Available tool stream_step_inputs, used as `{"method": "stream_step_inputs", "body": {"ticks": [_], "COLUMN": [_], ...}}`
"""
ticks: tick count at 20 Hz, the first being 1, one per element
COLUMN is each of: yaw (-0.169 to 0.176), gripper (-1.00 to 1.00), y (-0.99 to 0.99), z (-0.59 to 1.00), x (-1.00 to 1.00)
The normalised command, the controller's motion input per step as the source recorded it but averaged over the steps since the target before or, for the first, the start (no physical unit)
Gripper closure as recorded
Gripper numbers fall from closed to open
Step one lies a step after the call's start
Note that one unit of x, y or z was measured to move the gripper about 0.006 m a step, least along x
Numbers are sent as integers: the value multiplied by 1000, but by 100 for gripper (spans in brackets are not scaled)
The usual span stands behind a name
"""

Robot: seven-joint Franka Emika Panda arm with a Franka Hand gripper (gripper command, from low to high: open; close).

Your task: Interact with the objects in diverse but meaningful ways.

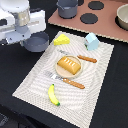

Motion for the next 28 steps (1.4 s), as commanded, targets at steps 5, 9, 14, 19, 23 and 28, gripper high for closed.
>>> {"method": "stream_step_inputs", "body": {"ticks": [5,9,14,19,23,28], "yaw": [13,39,36,28,6,3], "gripper": [100,100,100,100,100,-100], "y": [-308,-353,-362,-389,-421,-359], "z": [14,-179,-220,-139,-53,56], "x": [107,-43,-1,65,97,82]}}
